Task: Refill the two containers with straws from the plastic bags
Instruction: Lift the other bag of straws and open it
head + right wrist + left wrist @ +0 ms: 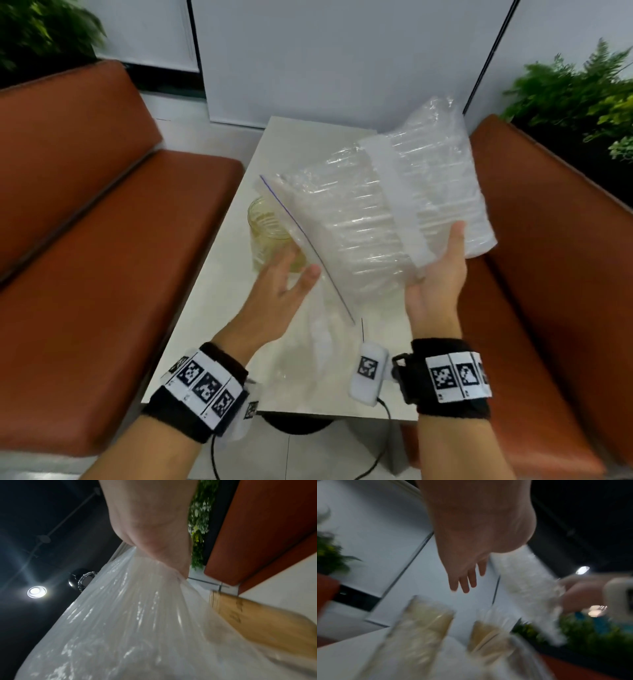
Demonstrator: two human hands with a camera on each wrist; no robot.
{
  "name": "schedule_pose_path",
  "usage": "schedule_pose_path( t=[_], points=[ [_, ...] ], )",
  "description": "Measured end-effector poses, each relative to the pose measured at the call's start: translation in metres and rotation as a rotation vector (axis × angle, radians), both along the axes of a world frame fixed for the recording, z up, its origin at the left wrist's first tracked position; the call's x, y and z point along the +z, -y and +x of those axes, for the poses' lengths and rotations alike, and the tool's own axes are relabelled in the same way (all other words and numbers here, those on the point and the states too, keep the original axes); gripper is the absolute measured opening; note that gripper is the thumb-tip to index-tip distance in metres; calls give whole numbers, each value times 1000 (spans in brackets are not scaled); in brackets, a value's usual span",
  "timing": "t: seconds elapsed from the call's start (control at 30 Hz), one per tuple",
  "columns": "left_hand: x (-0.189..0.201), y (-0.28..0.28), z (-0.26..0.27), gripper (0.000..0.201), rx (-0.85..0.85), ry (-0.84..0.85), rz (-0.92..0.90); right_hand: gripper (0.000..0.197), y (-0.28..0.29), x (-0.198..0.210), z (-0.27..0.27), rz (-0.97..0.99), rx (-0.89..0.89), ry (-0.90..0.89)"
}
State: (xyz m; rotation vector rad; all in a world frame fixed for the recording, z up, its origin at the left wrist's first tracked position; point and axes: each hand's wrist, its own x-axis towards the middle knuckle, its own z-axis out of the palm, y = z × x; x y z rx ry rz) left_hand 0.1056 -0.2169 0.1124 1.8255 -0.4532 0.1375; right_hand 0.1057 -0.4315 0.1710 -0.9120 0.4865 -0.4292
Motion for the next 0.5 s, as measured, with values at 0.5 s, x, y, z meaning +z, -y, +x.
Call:
schedule_pose_path(
  t=[0.5],
  points=[
    [150, -26, -4, 25, 348, 365, -49, 53, -21, 6, -21, -1292, 4, -172]
  ],
)
